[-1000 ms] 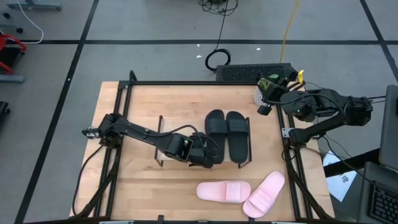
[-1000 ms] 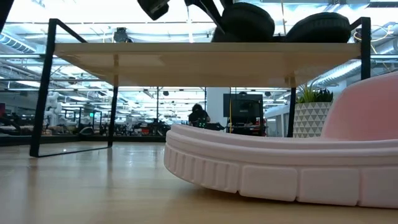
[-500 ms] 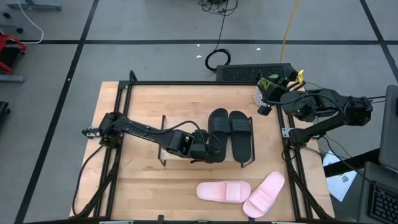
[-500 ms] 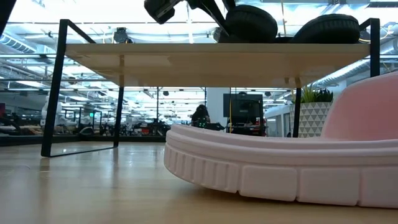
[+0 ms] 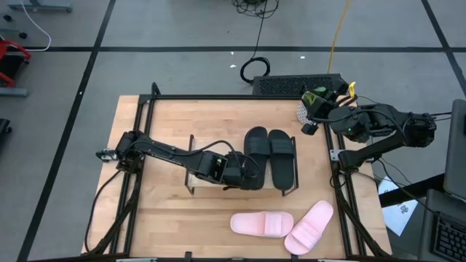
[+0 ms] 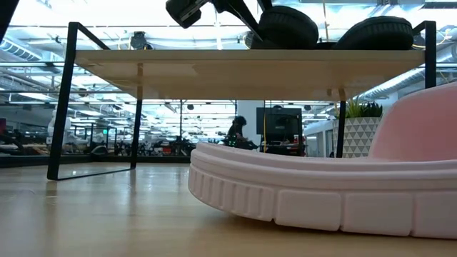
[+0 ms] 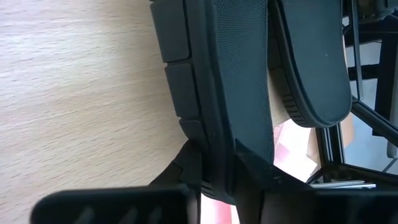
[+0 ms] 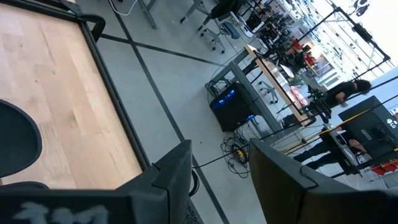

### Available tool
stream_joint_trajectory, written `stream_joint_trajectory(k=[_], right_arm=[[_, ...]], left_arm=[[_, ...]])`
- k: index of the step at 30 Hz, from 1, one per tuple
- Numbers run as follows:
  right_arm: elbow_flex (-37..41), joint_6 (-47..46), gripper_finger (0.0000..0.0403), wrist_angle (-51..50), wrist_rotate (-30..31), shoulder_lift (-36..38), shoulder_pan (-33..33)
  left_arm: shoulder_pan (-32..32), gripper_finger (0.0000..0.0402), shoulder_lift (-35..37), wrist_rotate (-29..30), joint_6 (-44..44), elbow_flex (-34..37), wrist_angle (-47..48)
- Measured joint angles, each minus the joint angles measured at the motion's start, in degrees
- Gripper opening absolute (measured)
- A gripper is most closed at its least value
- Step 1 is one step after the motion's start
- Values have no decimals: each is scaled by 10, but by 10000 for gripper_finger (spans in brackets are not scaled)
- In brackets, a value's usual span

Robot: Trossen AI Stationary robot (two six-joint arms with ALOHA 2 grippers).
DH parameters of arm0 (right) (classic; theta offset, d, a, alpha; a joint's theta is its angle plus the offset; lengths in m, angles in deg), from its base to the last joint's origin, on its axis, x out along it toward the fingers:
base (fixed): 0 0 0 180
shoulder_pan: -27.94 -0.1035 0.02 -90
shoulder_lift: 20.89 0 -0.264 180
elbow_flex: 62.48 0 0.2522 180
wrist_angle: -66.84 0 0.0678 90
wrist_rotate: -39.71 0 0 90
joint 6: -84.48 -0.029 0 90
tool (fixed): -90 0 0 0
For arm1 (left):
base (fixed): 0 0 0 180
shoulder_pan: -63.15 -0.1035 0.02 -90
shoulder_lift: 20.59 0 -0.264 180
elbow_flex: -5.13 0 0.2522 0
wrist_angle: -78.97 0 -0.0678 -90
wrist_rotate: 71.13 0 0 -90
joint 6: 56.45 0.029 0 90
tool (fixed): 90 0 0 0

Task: Pick and place slides into the shelf
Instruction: Put the black slipper on the shelf

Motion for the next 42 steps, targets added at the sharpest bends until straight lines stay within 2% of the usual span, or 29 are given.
stream_joint_trajectory(k=[8, 13, 37, 42], right_arm=[[0, -4, 148, 1, -21, 0, 0], [0, -4, 148, 10, -60, 0, 0], [0, -4, 148, 35, -61, 0, 0], [0, -3, 148, 39, -103, 0, 0]], left_arm=[[0, 85, 0, 1, 1, 0, 4], [-1, 87, 0, -3, 1, 0, 4], [-4, 89, 0, -13, 2, 0, 4], [-4, 91, 0, -13, 4, 0, 4]])
